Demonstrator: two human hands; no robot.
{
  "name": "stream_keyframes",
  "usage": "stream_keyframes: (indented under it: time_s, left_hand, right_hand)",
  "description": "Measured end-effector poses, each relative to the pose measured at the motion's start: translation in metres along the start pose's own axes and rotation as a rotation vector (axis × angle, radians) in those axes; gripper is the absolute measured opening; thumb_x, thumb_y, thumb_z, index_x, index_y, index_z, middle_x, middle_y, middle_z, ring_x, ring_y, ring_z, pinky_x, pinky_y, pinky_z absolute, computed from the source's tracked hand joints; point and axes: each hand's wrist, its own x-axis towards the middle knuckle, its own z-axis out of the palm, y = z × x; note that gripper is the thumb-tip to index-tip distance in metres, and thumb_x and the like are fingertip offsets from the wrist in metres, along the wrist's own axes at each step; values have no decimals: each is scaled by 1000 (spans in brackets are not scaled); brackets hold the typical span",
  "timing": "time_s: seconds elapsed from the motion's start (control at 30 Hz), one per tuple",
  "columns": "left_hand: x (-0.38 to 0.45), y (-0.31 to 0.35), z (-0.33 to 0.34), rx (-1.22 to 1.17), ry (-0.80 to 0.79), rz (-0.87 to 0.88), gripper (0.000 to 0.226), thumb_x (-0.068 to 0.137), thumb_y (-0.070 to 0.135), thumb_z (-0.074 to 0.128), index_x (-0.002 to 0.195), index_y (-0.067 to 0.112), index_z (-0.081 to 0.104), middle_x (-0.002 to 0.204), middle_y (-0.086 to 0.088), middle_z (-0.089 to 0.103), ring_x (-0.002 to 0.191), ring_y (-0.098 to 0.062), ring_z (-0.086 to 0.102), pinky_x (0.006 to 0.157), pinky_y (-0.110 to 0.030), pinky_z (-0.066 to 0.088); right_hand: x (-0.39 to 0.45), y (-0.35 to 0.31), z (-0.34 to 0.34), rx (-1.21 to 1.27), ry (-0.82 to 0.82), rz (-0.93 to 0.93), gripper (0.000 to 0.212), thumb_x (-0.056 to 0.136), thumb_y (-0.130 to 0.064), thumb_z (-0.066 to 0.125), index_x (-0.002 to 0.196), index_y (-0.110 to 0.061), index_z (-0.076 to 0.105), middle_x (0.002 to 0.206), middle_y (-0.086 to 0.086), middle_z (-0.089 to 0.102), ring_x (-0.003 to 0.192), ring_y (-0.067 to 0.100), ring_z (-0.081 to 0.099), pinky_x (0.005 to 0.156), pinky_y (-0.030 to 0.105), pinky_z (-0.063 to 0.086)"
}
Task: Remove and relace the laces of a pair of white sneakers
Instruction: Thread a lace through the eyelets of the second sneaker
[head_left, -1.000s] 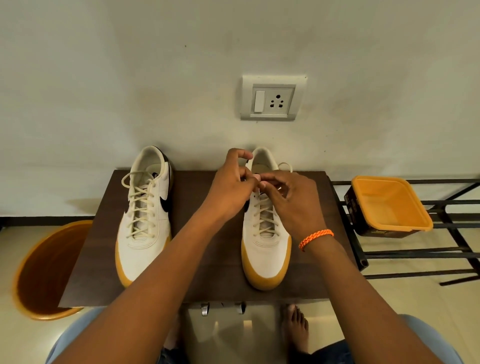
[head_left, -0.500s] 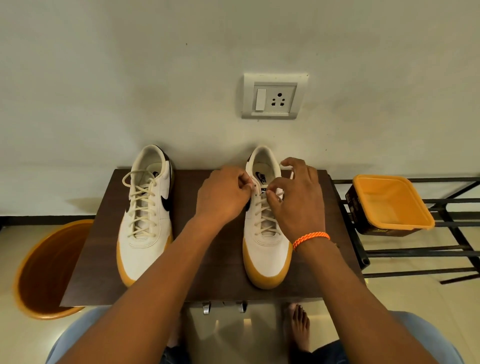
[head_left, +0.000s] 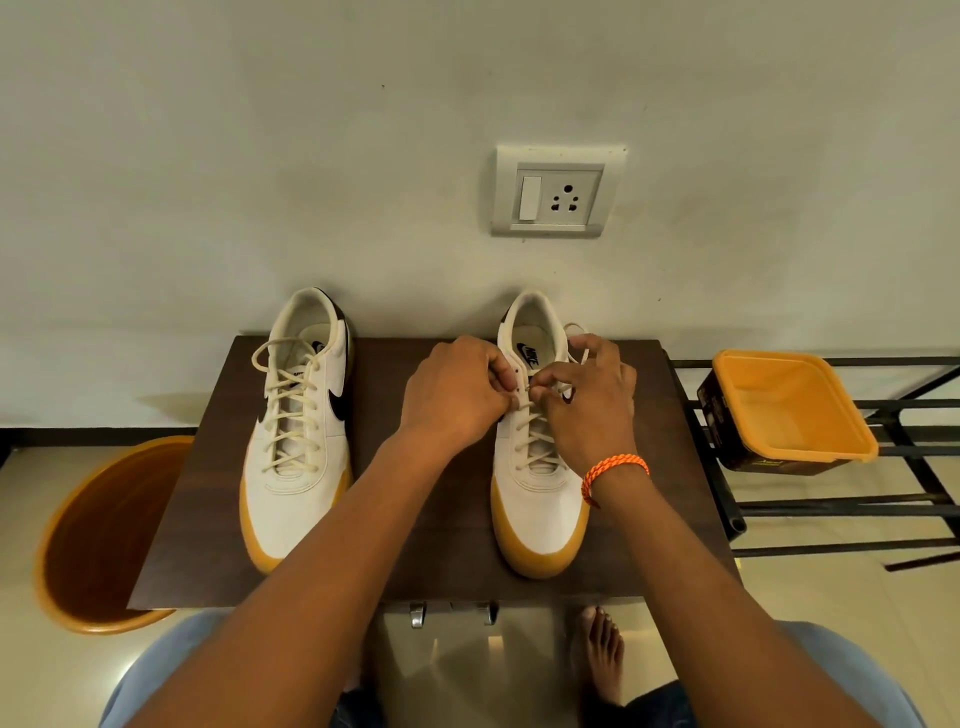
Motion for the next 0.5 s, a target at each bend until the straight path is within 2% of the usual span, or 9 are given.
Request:
stream_keyframes:
  time_s: [0.2,0.33,0.5]
  left_hand:
    - [1,-3,0,-49,6,-12,17,77,34,94,81,32,78,77,17,73,73,0,69,77,-36,63]
    - [1,-4,0,-58,5,-15,17,77,35,94,82,31,78,78,16,74,73,0,70,77,-35,63]
    - [-1,-5,0,-73,12,-12,17,77,33,94,81,30,78,77,16,74,72,0,70,75,-33,62]
  right_hand:
    - [-1,-4,4,98,-32,103,14,90,-17,80,95,-29,79,149,-6,43,136,23,33,110,50,41]
    - [-3,-7,2,117,-46,129,18,90,-17,79,91,-34,75,150,-8,42,137,22,33,107,45,35]
    - [-4,-7,1,92,-51,136,16,90,-19,80,97,-33,78,150,-10,42,137,21,32,100,38,24]
